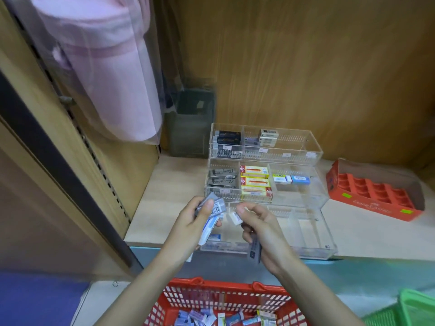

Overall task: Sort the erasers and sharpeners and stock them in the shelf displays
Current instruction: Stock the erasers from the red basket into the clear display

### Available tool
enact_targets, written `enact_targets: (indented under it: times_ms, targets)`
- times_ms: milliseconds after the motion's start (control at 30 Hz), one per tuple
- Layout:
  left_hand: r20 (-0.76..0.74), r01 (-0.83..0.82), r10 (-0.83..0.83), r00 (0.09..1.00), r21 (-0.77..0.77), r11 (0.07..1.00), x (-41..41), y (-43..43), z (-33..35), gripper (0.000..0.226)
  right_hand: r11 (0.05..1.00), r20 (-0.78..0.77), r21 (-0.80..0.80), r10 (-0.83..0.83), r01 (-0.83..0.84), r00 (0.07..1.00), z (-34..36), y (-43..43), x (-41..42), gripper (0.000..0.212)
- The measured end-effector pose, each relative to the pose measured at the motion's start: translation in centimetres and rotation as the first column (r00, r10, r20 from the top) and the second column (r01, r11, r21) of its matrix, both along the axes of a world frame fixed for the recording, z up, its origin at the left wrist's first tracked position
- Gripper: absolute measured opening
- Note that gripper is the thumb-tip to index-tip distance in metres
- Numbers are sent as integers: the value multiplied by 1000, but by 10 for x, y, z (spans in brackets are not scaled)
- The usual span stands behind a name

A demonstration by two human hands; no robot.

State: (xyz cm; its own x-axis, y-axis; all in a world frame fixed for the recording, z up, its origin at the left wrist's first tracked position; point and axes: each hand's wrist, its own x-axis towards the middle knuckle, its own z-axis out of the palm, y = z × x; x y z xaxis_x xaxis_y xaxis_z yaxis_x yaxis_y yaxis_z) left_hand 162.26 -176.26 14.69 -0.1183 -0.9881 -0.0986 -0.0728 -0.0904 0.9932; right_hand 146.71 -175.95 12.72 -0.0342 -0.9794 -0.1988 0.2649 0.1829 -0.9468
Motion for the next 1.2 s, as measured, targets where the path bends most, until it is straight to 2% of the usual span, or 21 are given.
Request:
enact_targets:
  times_ms: [100,233,433,600,700,867,967,1067,1133,1200]
  targets:
    - [45,8,-8,999,-7,1000,-1,-1,-2,22,996,-108,-86,4,-14,994,2,3,1,18]
    - [72,65,-64,995,-6,998,-3,3,0,17,989,-106,-145,-2,-13,994,9,6,7,31]
    - [87,132,-131,988,-12,991,-2,5,2,17,983,-53,-157,-107,98,993,11,9,12,25]
    - [33,176,-175,984,-25,984,-5,8,3,17,986,49,-153,-59,65,997,14,11,15,20]
    - [18,176,-175,984,-19,984,-7,8,2,17,990,34,-130,-53,57,998,15,14,17,30]
    - [23,126,-127,992,10,992,-9,8,-2,17,974,42,-102,-197,200,980,11,13,19,26]
    - [37,137,-139,990,57,989,-9,7,-3,18,966,-29,-163,-209,201,978,14,15,17,23]
    - [5,145,-146,989,74,987,-10,8,-4,17,959,-168,-241,-194,150,967,16,18,18,33]
    - [13,113,-115,993,87,990,-9,7,-5,15,947,-275,-295,-213,129,938,11,17,16,38]
    - [13,84,-86,996,120,989,-7,5,-5,16,934,-372,-336,-253,124,893,8,16,14,31]
